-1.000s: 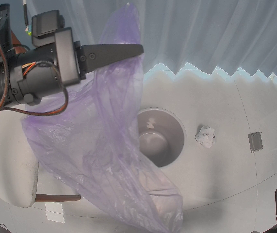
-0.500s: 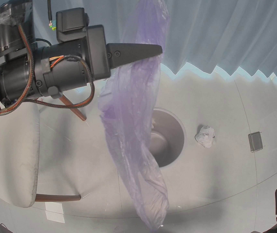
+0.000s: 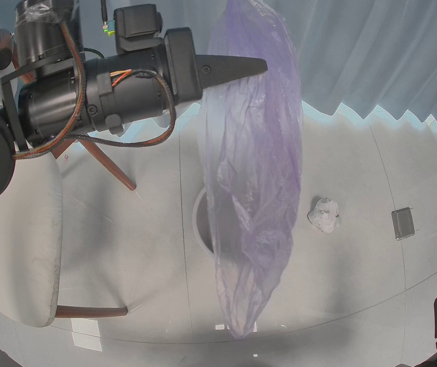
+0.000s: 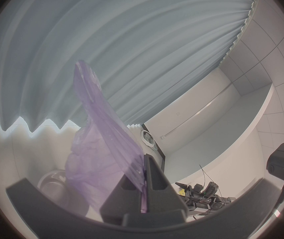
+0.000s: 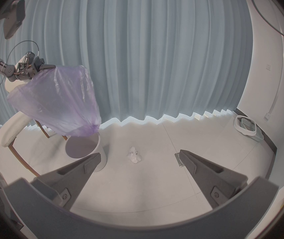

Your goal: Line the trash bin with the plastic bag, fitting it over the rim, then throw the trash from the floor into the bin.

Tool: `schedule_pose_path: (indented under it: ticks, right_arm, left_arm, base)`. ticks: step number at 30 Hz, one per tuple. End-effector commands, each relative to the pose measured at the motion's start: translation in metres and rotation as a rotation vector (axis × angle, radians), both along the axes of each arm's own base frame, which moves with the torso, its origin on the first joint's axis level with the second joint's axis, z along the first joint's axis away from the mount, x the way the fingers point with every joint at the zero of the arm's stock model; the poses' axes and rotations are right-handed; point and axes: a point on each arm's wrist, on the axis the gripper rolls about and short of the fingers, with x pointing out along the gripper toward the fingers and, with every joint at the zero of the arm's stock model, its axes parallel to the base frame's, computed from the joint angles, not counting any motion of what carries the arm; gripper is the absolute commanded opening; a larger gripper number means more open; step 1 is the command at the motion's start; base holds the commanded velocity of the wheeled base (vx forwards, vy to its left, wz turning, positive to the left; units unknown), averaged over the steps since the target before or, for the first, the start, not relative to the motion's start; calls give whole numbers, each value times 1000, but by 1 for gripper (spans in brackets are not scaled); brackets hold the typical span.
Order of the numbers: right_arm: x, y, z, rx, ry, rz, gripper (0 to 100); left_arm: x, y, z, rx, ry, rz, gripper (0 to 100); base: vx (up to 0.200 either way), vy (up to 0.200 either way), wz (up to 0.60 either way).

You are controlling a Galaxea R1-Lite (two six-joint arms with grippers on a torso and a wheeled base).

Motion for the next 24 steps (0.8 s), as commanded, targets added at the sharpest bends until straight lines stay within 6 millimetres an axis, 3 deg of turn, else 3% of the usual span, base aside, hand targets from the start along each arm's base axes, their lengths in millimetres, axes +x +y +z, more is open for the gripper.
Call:
schedule_pose_path:
  ticks: [1, 9, 15, 20, 24]
  right_arm:
    - [0, 0, -5, 0, 0, 0, 100]
    - [0, 0, -5, 0, 0, 0, 100]
    - [0, 0, -5, 0, 0, 0, 100]
    - [0, 0, -5, 0, 0, 0, 100]
    - [0, 0, -5, -1, 0, 0, 100]
  left_arm:
    - [11, -4, -8, 17, 21, 15, 0]
    - [8, -1, -16, 35, 43, 17, 0]
    - [-12, 15, -12, 27, 33, 35, 0]
    - [-27, 35, -19, 42, 40, 78, 0]
    - [-23, 41, -38, 98, 54, 108, 0]
  base:
    - [0, 0, 0]
    - [0, 0, 0]
    - [0, 0, 0]
    - [0, 0, 0]
    - [0, 0, 0]
